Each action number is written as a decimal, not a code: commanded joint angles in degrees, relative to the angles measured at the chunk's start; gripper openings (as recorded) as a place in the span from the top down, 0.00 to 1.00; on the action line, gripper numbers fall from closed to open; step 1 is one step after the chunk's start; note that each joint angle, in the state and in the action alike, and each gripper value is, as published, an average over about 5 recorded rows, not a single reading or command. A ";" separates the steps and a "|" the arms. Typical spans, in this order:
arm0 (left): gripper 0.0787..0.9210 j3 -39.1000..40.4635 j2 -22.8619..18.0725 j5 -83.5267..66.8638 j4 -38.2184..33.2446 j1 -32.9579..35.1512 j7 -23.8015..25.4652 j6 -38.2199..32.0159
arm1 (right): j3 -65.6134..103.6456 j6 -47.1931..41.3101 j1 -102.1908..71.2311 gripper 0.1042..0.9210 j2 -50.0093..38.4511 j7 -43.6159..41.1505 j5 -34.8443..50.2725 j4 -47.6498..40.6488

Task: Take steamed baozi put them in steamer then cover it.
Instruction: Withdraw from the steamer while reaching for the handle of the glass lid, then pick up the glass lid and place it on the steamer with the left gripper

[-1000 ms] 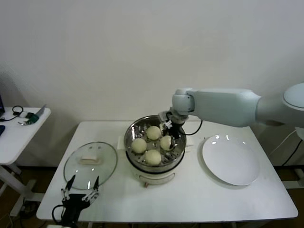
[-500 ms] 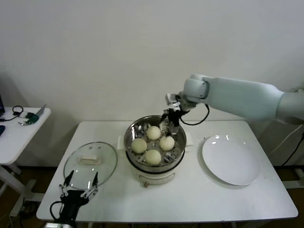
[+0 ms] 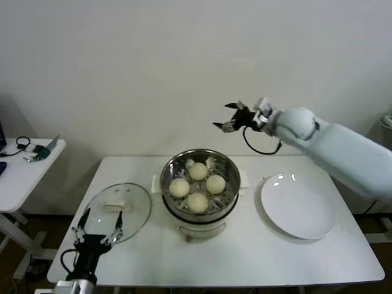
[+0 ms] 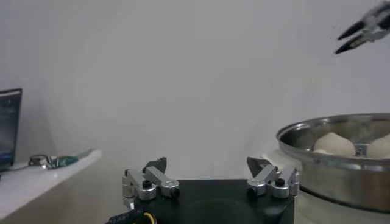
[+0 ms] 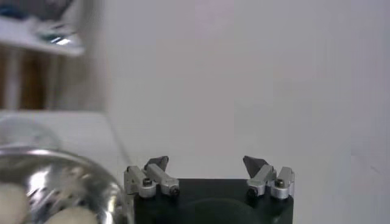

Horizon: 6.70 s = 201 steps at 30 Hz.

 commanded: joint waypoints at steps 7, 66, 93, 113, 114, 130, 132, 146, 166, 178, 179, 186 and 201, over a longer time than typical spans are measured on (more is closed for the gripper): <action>0.12 -0.03 1.88 6.87 3.19 -2.33 -1.15 -2.80 | 71.64 17.57 -82.85 0.12 6.13 5.42 -13.33 19.72; 0.12 5.24 10.45 75.36 48.04 -29.18 -24.27 -2.62 | 67.46 38.84 -102.16 0.12 38.43 7.35 -28.50 15.92; 0.40 4.72 10.83 80.37 56.23 -34.11 -25.77 -4.76 | 67.57 39.27 -101.55 0.12 39.11 7.63 -29.22 15.39; 0.93 5.31 13.18 70.55 41.82 -29.74 -20.16 -1.95 | 67.77 40.12 -100.90 0.12 39.79 7.67 -29.75 14.51; 0.93 5.40 13.98 69.25 39.59 -28.96 -18.85 -1.05 | 67.81 40.15 -100.94 0.12 39.79 7.66 -29.73 14.54; 0.93 5.17 31.27 50.39 2.07 -24.49 7.53 30.38 | 70.06 35.81 -102.14 0.12 37.75 8.44 -31.47 16.31; 0.93 8.05 30.96 51.08 -0.33 -25.95 9.52 33.29 | 70.25 35.61 -102.57 0.12 37.39 8.20 -31.68 16.66; 0.93 40.50 15.82 77.20 2.08 -43.79 19.72 41.13 | 70.67 38.27 -102.20 0.12 35.58 8.40 -30.88 16.07; 0.93 50.87 -9.93 98.37 19.02 -42.97 17.41 36.67 | 71.15 38.72 -98.77 0.12 33.83 8.54 -27.73 14.18; 0.93 45.37 -3.97 93.03 20.81 -42.02 12.65 35.99 | 71.52 38.73 -98.24 0.12 34.37 8.53 -27.46 13.90; 0.93 45.06 -3.52 92.63 20.60 -41.76 12.43 35.94 | 71.61 38.70 -98.23 0.12 34.35 8.53 -27.43 13.83; 0.93 44.09 -2.50 91.10 21.71 -40.54 9.96 34.92 | 72.14 38.42 -98.00 0.12 34.38 8.47 -27.49 13.66; 0.93 41.65 -1.56 89.13 24.49 -40.23 5.52 33.29 | 72.49 38.42 -98.21 0.12 35.03 8.37 -27.41 13.81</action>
